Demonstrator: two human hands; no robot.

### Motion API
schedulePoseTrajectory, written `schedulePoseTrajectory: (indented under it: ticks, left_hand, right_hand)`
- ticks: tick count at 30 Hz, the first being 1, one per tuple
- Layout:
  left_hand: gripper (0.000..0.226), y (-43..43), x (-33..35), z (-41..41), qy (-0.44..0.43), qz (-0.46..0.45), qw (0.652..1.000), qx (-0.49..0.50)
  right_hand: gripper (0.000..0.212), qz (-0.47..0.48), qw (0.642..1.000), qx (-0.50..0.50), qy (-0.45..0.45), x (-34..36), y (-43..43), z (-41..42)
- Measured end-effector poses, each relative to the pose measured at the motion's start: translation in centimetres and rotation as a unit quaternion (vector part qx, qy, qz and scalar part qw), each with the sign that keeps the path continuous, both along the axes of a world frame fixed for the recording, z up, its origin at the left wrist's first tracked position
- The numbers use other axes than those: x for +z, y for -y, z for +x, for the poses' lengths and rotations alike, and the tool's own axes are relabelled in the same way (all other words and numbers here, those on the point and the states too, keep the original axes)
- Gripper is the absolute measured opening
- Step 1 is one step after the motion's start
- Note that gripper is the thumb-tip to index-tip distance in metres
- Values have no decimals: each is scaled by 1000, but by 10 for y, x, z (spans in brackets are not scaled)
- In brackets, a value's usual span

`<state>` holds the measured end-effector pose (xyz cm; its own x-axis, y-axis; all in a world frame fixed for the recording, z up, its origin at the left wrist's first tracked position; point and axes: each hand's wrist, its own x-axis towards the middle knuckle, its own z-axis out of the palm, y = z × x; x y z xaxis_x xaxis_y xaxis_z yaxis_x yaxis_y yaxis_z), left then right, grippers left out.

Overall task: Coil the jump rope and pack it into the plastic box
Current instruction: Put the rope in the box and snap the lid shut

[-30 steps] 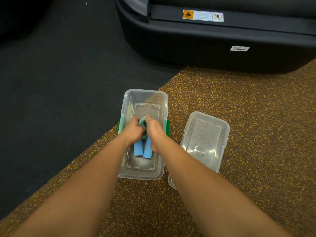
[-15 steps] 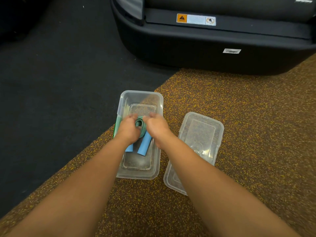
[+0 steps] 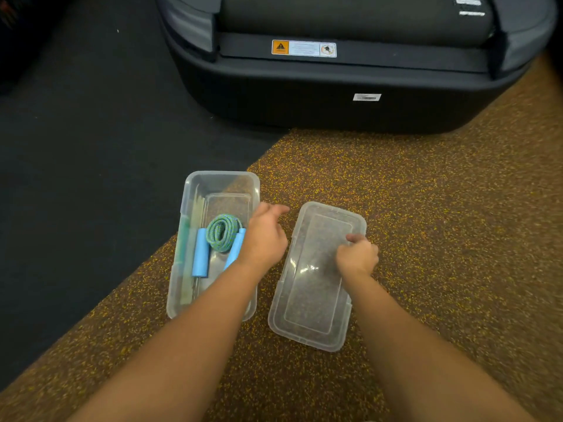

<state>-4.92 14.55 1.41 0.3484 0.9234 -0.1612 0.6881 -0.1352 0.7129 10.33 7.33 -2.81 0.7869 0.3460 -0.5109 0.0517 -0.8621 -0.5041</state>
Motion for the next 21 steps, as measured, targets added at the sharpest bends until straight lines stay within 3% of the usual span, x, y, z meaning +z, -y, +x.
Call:
schedulePoseTrajectory:
  ticks: [4,9,17,21]
  left_hand:
    - [51,14,-13,20,-35,-129,990,-42]
    - [43,31,-28,24,-136,-250,957,-55]
    - [51,36,-30,33,-146,-291,945,-43]
    - [42,34,-28,29,-125,-285,950,-18]
  right_hand:
    - [49,-90,996,25,-6,1,16,4]
    - [55,-140,988,53,-20,1,23,1]
    - [71,-134,983,127,12,-7,23,-7]
    - [59,-128,988,85,-2,-5,17,-2]
